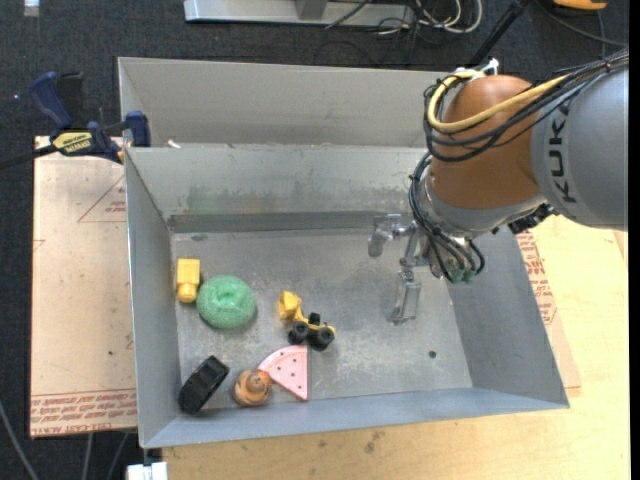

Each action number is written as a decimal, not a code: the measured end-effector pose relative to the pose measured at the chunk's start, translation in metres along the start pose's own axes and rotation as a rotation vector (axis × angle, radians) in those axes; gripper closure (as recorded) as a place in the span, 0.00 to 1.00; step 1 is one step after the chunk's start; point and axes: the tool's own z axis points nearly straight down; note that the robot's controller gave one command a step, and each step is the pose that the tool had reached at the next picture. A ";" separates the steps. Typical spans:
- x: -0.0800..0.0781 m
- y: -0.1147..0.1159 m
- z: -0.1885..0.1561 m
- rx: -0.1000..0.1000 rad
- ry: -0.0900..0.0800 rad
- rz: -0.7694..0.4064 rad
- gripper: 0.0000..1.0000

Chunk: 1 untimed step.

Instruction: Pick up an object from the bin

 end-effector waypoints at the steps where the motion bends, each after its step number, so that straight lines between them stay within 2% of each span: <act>1: -0.001 0.000 -0.005 0.000 -0.008 0.000 0.00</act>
Offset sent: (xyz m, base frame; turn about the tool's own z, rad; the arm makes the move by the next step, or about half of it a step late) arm -0.0269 0.0733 -0.1174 0.3525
